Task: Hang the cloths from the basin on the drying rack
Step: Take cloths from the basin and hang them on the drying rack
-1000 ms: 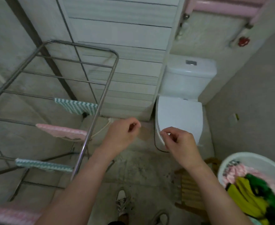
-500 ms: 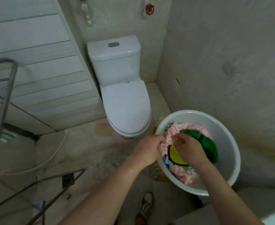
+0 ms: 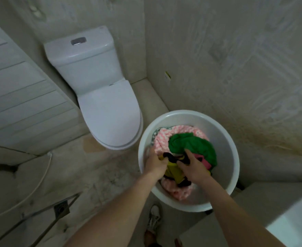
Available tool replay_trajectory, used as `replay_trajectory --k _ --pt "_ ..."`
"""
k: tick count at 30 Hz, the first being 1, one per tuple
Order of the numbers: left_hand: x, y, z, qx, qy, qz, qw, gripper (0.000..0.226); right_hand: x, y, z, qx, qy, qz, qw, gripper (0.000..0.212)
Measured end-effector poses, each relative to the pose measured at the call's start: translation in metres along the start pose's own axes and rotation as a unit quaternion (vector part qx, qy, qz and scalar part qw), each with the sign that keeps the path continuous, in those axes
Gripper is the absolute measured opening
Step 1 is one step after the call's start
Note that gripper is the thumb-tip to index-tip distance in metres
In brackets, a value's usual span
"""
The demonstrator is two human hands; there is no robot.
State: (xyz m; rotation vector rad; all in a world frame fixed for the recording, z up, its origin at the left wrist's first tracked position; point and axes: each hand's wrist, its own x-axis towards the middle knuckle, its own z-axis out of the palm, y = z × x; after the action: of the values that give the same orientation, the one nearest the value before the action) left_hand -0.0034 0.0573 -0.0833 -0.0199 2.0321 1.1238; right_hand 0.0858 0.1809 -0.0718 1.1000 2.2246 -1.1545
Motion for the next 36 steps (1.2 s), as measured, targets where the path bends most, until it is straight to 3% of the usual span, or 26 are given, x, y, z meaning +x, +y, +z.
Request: replay_trajectory --k 3,5,8,11,13,15,17,20,21,25,28,31,34,36 --pt "0.012 0.012 0.000 -0.053 0.037 0.013 0.998 0.073 0.005 0.007 0.005 0.013 -0.044 -0.026 0.999 0.009" --pt "0.023 0.019 -0.001 -0.030 0.011 0.018 0.999 0.061 0.005 0.007 0.001 0.020 -0.055 -0.027 0.998 0.023" --pt "0.031 0.028 -0.003 0.091 0.011 0.062 0.994 0.015 0.000 0.001 -0.021 -0.093 -0.086 -0.017 0.992 0.036" --pt "0.023 0.038 -0.007 0.168 0.070 0.133 0.974 0.029 0.001 -0.006 -0.047 -0.240 0.059 -0.037 0.968 0.027" --pt "0.008 0.049 -0.013 0.098 0.086 0.191 0.973 0.041 0.005 -0.016 -0.051 -0.196 0.137 -0.102 0.966 0.024" --pt "-0.006 0.060 -0.021 0.035 0.082 0.245 0.965 0.045 0.016 -0.024 -0.046 -0.072 0.116 -0.134 0.981 0.004" --pt "-0.017 0.068 -0.031 -0.022 0.059 0.287 0.956 0.048 0.032 -0.028 -0.031 -0.033 0.071 -0.146 0.986 0.028" --pt "-0.024 0.078 -0.047 -0.053 0.014 0.299 0.953 0.048 0.051 -0.021 -0.006 -0.097 0.032 -0.147 0.984 0.066" --pt "-0.026 0.079 -0.051 -0.044 0.003 0.296 0.954 0.045 0.057 -0.017 0.000 -0.122 0.037 -0.136 0.982 0.066" --pt "-0.034 0.077 -0.067 -0.042 0.002 0.275 0.961 0.037 0.057 -0.021 -0.001 -0.170 0.083 -0.103 0.976 0.021" --pt "-0.040 0.073 -0.069 -0.027 0.031 0.226 0.973 0.025 0.033 -0.033 -0.033 -0.059 0.011 -0.119 0.991 0.012" --pt "-0.047 0.072 -0.064 -0.047 -0.040 0.190 0.980 0.006 -0.006 -0.044 -0.078 0.081 -0.022 -0.126 0.988 0.010" --pt "-0.056 0.079 -0.052 -0.019 -0.103 0.208 0.973 0.022 -0.042 -0.049 -0.109 0.272 -0.099 -0.116 0.950 0.019" --pt "-0.065 0.089 -0.046 -0.013 -0.137 0.210 0.968 0.024 -0.056 -0.056 -0.119 0.367 -0.129 -0.131 0.912 0.012"
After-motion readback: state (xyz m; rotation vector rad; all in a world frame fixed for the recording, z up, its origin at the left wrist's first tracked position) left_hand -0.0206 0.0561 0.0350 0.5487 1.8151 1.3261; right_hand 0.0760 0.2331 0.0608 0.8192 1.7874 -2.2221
